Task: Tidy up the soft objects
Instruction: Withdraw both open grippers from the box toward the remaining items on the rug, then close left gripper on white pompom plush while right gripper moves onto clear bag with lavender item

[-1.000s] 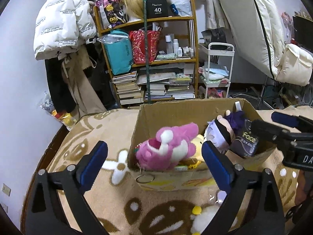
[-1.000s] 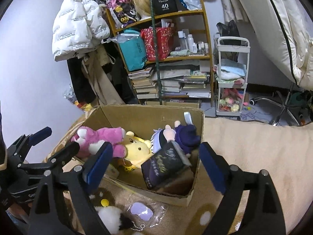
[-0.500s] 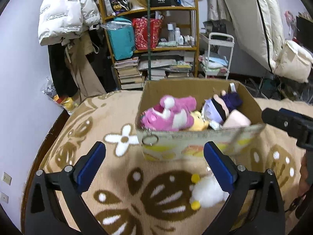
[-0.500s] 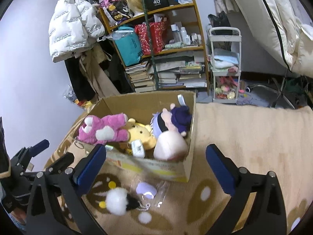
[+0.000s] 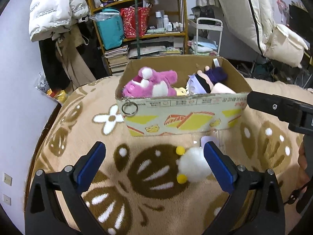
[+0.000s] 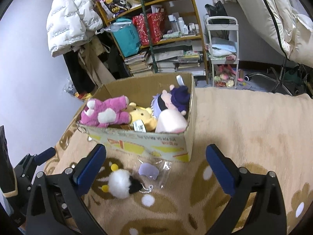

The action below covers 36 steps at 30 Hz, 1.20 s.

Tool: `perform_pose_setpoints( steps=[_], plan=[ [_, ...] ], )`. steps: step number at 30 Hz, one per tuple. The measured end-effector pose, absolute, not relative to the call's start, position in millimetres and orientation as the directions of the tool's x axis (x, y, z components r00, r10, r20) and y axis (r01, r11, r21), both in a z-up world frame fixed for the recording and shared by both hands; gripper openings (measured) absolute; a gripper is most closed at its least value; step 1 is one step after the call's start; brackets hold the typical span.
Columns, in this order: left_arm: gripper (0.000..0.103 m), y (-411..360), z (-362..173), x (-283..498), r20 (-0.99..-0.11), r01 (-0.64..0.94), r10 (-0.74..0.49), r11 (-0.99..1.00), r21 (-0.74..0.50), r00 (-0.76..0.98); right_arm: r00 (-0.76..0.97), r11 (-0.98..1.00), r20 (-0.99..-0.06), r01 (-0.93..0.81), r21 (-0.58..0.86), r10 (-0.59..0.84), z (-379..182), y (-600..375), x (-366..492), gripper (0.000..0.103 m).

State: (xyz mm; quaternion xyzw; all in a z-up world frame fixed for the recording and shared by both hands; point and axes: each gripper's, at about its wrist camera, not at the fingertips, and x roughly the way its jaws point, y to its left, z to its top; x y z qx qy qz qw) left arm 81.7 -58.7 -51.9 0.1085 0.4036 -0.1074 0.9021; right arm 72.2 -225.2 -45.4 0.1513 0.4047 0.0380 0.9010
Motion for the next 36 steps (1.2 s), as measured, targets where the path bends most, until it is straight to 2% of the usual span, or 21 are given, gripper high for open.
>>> perform_pose_setpoints(
  steps=[17, 29, 36],
  plan=[
    [0.099, -65.9, -71.6, 94.1, -0.795, 0.295, -0.116, 0.952, 0.083, 0.596, 0.605, 0.943, -0.766, 0.071, 0.324, 0.217, -72.8, -219.8, 79.6, 0.103],
    [0.099, -93.1, -96.5, 101.2, -0.824, 0.378, -0.177, 0.924, 0.048, 0.538, 0.559, 0.938, -0.795, 0.082, 0.337, 0.237, -92.5, -216.8, 93.0, 0.103],
    [0.099, -104.4, -119.0, 110.0, -0.855, 0.394, -0.147, 0.916, 0.071, 0.497, 0.51, 0.929, -0.818, 0.092, 0.359, 0.265, -109.8, -214.4, 103.8, 0.103]
  ],
)
